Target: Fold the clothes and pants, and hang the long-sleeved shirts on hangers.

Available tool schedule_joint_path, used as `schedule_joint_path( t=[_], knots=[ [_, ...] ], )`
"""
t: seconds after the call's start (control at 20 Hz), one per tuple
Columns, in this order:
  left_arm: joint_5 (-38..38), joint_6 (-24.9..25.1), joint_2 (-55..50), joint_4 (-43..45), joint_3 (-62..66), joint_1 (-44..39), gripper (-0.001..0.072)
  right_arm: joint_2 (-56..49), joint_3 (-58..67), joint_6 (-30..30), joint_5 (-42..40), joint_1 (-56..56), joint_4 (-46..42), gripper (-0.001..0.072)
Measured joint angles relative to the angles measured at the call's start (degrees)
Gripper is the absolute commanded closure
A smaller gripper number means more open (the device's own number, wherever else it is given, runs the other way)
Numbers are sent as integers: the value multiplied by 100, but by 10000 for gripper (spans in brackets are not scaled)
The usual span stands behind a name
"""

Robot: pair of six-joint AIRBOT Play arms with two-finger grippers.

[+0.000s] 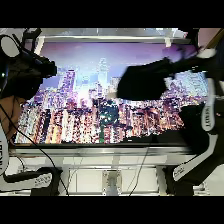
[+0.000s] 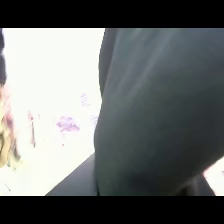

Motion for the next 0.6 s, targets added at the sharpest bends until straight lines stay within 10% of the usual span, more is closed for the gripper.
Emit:
schedule_joint_path(
  t=[0.6],
  knots=[
    [0, -2, 0, -37, 0, -48, 695, 1971, -44, 144, 1744, -3987, -2371, 706]
  ],
)
